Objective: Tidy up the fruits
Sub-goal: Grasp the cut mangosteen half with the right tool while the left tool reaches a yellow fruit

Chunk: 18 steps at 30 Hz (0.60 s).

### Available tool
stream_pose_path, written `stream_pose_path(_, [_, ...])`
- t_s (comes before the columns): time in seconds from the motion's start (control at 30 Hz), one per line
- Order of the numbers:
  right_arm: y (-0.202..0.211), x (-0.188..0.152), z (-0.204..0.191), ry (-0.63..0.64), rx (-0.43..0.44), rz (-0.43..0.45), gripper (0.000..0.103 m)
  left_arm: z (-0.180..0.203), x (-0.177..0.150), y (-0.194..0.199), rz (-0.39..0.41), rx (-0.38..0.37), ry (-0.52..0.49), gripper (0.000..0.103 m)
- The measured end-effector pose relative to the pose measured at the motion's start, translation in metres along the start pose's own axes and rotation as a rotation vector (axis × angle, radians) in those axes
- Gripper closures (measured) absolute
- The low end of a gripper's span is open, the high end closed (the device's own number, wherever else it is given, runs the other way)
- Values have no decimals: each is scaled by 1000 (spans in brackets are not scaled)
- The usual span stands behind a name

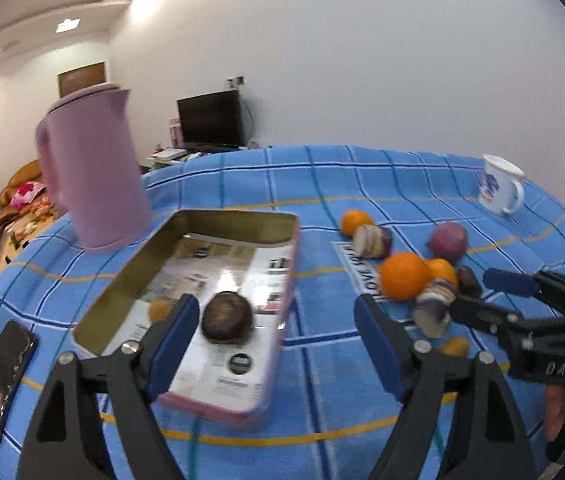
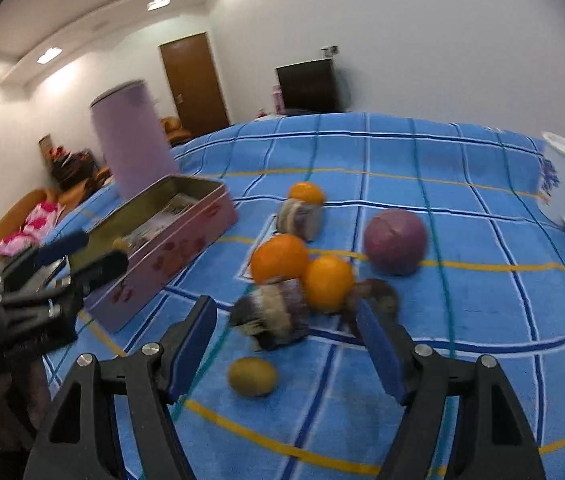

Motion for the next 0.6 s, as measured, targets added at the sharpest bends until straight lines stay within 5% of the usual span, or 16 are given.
stream_pose_path(0.13, [-12,-2,-5,16,-8,-56,32,-5,-6,-10,-33,-5,19,21])
stream_pose_path(0.37, [-33,-8,7,-58,48,-141,51,6,-13,-9,-47,-38,12,21])
stream_pose_path(0.6, [-6,-2,3,-48,55,3,52,22,-11,0,-36,-63,-18,21])
Point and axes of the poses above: each gripper's, at about its wrist camera, not at the fingertips, and y roughly against the way its jaws point, z to its right, x to its top, the point moved 5 cm from there along -y, roughly the way its jaws point, and after that the axes turned 15 degrees about x, right-handed, at the moved point
